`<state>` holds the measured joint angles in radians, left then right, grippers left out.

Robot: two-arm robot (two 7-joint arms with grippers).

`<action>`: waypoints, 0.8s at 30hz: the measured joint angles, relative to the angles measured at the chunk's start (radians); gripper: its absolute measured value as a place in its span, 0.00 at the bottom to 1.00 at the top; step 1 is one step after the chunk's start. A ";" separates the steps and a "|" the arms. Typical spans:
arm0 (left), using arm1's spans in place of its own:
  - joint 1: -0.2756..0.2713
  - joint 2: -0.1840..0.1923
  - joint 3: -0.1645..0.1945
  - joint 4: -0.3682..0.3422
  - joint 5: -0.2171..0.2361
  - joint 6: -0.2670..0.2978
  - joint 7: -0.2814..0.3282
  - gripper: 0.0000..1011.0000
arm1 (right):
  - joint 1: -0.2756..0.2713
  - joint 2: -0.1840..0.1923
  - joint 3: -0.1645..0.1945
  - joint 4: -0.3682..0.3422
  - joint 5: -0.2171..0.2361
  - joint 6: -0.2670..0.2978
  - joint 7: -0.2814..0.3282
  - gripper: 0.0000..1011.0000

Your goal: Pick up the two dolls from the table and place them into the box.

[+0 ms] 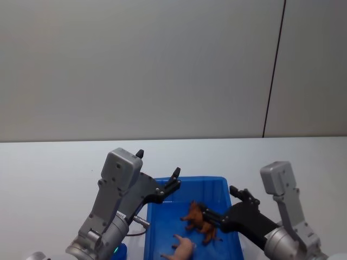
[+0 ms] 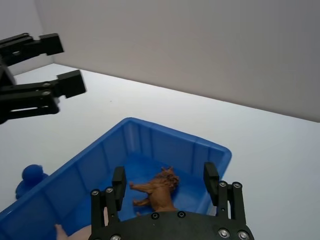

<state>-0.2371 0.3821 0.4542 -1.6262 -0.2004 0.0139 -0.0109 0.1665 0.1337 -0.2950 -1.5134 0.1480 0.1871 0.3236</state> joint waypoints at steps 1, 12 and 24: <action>0.000 0.000 0.000 0.000 0.000 0.000 0.000 0.99 | -0.003 0.001 0.003 0.000 0.004 0.000 -0.012 0.93; 0.000 0.000 0.000 0.000 0.000 0.000 0.000 0.99 | -0.065 0.030 0.022 -0.053 0.029 -0.038 -0.129 0.99; 0.000 0.000 0.000 0.000 0.000 0.000 0.000 0.99 | -0.150 0.071 0.044 -0.122 0.050 -0.095 -0.246 0.99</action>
<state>-0.2371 0.3821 0.4542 -1.6262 -0.2004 0.0139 -0.0109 0.0164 0.2048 -0.2510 -1.6355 0.1984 0.0918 0.0781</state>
